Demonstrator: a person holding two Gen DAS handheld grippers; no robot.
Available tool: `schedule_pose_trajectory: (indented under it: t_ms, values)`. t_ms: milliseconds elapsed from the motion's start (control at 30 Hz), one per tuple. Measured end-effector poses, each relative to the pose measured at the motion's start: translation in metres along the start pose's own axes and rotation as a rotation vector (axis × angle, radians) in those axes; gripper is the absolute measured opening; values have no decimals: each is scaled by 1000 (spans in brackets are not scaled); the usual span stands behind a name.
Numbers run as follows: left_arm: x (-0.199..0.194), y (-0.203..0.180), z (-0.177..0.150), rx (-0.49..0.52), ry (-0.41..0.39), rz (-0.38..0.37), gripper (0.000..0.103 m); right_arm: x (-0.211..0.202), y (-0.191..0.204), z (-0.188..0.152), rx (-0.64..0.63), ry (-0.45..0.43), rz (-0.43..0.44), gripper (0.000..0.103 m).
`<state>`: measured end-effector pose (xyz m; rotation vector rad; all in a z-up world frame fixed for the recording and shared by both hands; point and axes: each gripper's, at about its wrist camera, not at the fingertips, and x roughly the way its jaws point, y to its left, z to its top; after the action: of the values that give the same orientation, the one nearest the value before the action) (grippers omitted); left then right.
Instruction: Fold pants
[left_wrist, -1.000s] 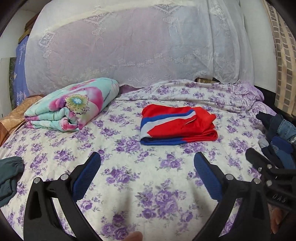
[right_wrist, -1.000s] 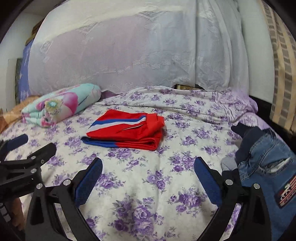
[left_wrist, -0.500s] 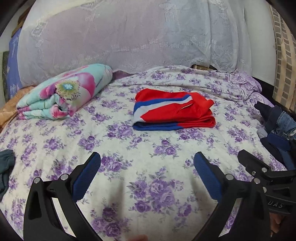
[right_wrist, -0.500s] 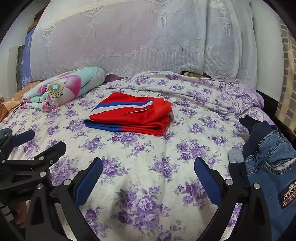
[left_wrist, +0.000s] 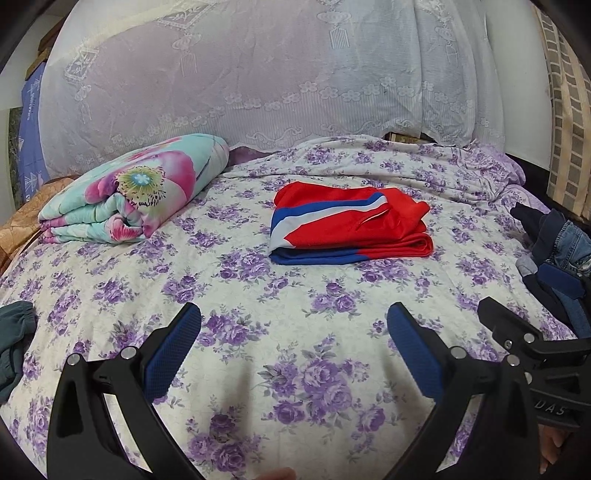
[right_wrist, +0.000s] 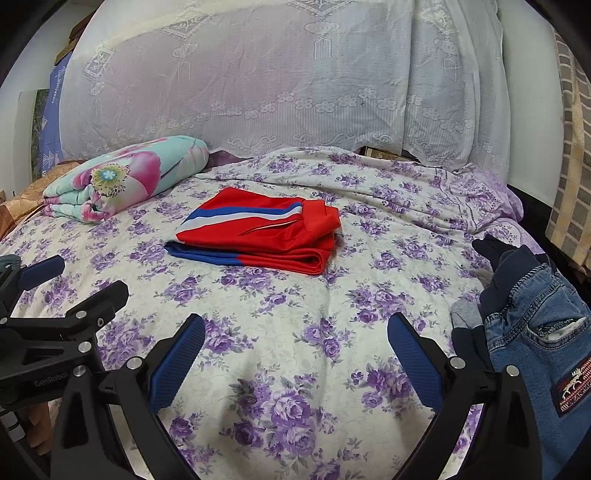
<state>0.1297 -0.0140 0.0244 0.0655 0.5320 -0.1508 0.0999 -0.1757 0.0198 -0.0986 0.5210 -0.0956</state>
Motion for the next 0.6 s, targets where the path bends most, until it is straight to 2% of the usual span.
schedule_pose_trajectory:
  t_ms: [200,600]
  values:
    - [-4,-4,1,24,-21,48,98,1,-1,0,1,7,-3,100]
    - [-5,-4,1,25,-24,51,98,0,-1,0,0,7,-4,100]
